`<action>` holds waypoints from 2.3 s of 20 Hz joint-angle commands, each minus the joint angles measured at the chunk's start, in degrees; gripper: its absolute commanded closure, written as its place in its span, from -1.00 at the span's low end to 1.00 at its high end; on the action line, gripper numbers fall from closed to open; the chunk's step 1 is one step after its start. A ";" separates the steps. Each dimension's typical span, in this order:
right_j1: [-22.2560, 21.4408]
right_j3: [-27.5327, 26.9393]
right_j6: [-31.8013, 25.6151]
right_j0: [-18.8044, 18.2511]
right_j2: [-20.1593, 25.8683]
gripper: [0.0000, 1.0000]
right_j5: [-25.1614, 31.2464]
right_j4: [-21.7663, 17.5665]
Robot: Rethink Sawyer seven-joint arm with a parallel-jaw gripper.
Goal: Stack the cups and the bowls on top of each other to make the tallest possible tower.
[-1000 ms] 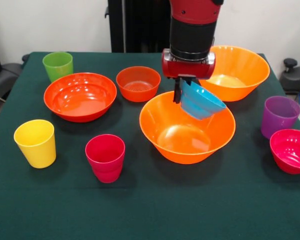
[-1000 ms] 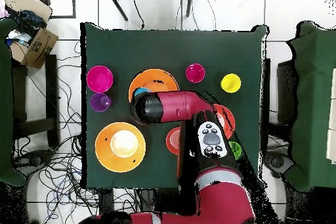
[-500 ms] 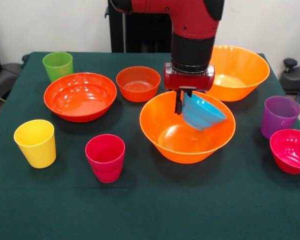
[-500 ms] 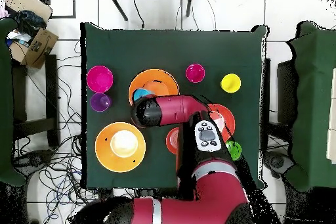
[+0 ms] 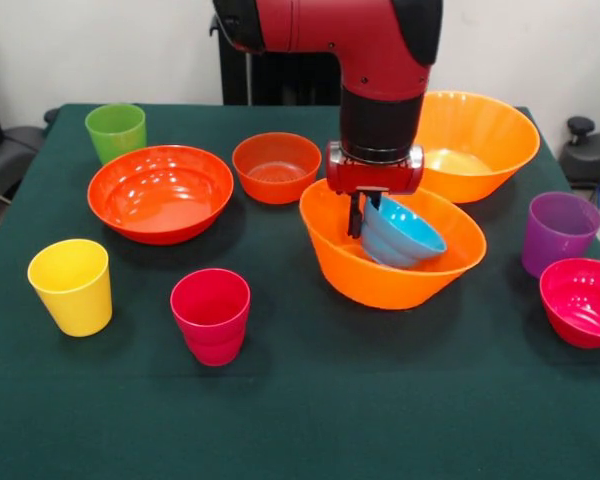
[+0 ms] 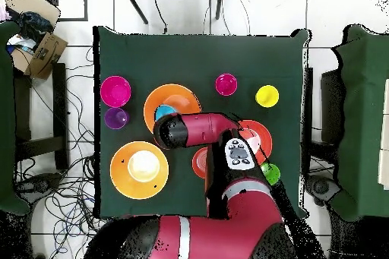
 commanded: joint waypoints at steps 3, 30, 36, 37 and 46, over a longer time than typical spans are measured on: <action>4.02 -6.50 -0.14 0.29 2.21 1.00 -1.09 -3.22; 8.46 -23.68 -10.04 -4.36 9.44 -1.00 23.82 0.20; 3.05 -22.00 -12.36 -5.46 11.88 -1.00 30.89 1.00; 2.18 -21.69 -12.52 -5.58 12.15 -1.00 31.86 1.03; -2.44 -20.28 -13.88 -7.37 16.01 -1.00 37.22 1.63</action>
